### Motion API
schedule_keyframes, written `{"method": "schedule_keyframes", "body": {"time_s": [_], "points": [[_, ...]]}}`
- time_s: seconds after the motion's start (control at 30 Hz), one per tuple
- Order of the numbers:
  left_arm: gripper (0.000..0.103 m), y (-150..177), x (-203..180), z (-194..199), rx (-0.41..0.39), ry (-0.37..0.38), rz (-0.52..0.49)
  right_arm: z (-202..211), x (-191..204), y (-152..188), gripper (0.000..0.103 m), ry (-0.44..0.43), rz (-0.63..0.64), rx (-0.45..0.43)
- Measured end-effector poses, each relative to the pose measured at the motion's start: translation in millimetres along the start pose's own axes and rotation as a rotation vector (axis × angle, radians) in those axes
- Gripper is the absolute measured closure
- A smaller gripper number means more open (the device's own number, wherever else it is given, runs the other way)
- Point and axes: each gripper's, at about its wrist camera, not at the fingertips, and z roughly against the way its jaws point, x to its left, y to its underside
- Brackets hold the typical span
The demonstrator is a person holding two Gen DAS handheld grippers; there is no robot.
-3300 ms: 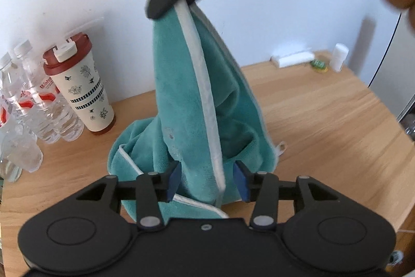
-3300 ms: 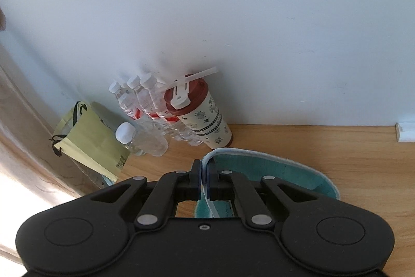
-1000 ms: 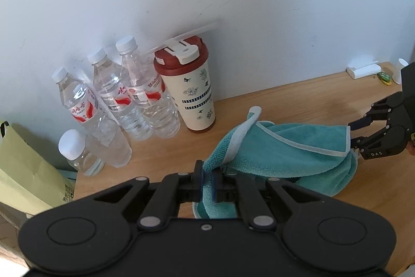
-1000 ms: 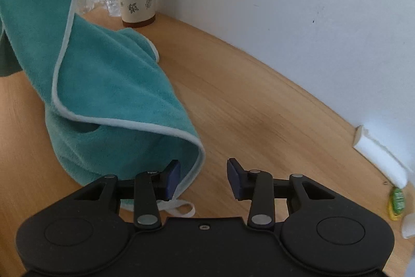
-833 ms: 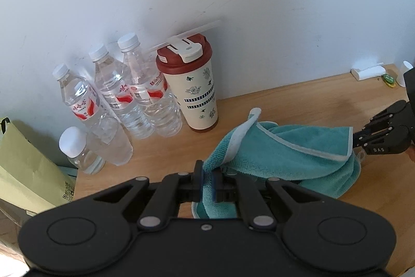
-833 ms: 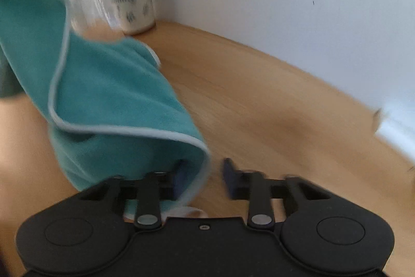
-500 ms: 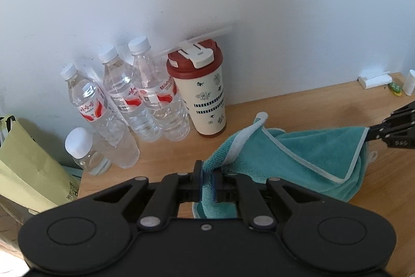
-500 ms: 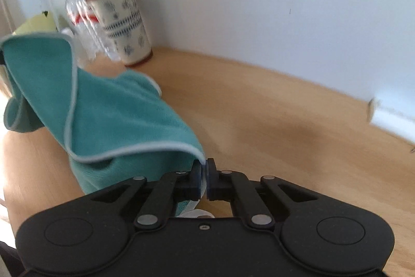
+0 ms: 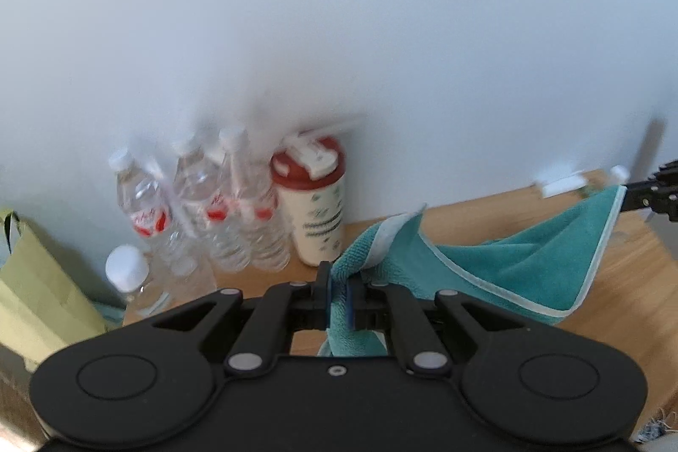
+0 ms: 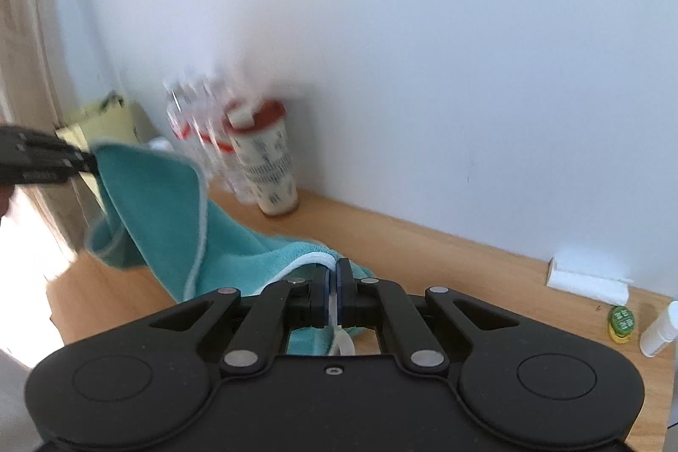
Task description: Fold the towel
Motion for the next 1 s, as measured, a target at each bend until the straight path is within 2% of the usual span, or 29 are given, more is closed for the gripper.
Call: {"method": "schedule_keyframes", "body": {"time_s": [0.07,0.17,0.27,0.4,0.6,0.73,0.77,0.83,0.93,1.0], "points": [[0.098,-5,0,18,-0.016,0.009,-0.03,17,9,-9,0.1,0.003,0.01,-0.009],[0.098,-16,0,36,0.026,-0.047,-0.056,45,23,-23,0.1,0.005,0.008,0.016],[0.098,-23,2,54,0.063,-0.013,-0.047,68,37,-33,0.1,0.023,0.023,0.065],[0.098,-23,-2,68,0.11,-0.008,-0.078,102,52,-46,0.1,0.041,0.03,0.114],[0.097,-21,-3,72,0.157,-0.015,-0.105,126,67,-67,0.1,0.067,0.066,0.17],[0.097,-13,-1,52,0.205,-0.021,-0.1,113,62,-69,0.1,0.08,0.066,0.208],[0.097,-9,-2,43,0.222,-0.032,-0.106,99,52,-67,0.099,0.073,0.063,0.25],[0.097,-1,-2,26,0.254,-0.052,-0.115,87,39,-64,0.099,0.093,0.071,0.274],[0.097,13,4,-8,0.311,-0.075,-0.101,41,7,-54,0.1,0.1,0.071,0.352],[0.097,24,10,-33,0.346,-0.1,-0.089,-5,-15,-45,0.099,0.113,0.095,0.404]]}}
